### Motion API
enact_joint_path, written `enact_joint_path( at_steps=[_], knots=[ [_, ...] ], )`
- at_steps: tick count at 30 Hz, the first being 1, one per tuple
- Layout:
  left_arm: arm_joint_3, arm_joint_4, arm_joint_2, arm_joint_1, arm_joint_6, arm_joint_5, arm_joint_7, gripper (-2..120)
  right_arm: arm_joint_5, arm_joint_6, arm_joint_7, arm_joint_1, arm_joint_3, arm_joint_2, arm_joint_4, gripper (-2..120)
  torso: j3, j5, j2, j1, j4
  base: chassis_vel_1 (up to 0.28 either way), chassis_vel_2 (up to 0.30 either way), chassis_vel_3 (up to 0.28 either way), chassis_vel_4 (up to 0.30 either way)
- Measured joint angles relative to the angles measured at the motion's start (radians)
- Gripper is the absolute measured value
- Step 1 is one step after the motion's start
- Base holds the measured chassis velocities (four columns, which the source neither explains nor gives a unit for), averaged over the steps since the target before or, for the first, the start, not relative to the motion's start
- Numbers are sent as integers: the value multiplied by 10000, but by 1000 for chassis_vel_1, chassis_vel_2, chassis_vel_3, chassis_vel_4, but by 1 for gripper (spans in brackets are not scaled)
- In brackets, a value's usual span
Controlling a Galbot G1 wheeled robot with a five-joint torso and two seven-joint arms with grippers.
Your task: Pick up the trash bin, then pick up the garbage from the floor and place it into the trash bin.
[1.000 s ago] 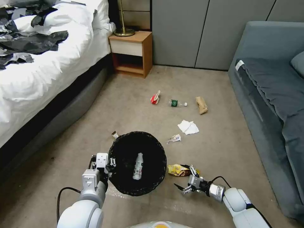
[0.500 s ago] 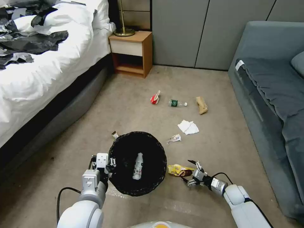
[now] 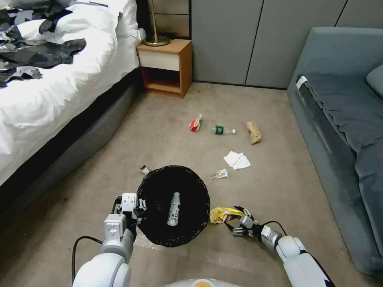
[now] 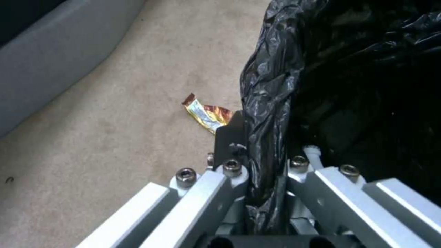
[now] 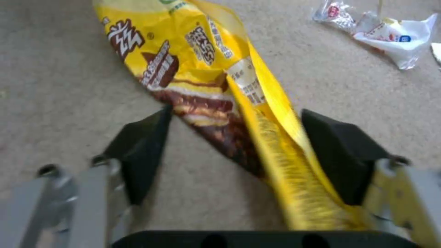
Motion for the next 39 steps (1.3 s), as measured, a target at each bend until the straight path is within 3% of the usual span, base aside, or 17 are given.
enact_joint_path(
  at_steps=[13, 20, 37, 39],
  knots=[
    [47, 62, -10, -33, -36, -1, -6, 1, 124, 39, -4, -55, 181, 46, -288, 22, 2, 24, -1, 0, 13, 0, 0, 0, 0],
    [67, 90, -25, -52, -51, 7, -6, 1, 220, 35, 44, -47, 197, -6, -270, 0, 2, 5, -2, 0, 8, 0, 0, 0, 0],
    [120, 126, -39, -88, -88, 7, -2, 1, 759, -13, 332, -287, 168, -52, 65, 0, 4, 8, -3, 1, 4, 0, 0, 0, 0],
    [139, 138, -37, -102, -97, 10, 6, 1, 1522, -56, 741, -577, 5, -68, 859, 0, 5, 9, -5, 2, 0, 0, 0, 0, 0]
  ],
)
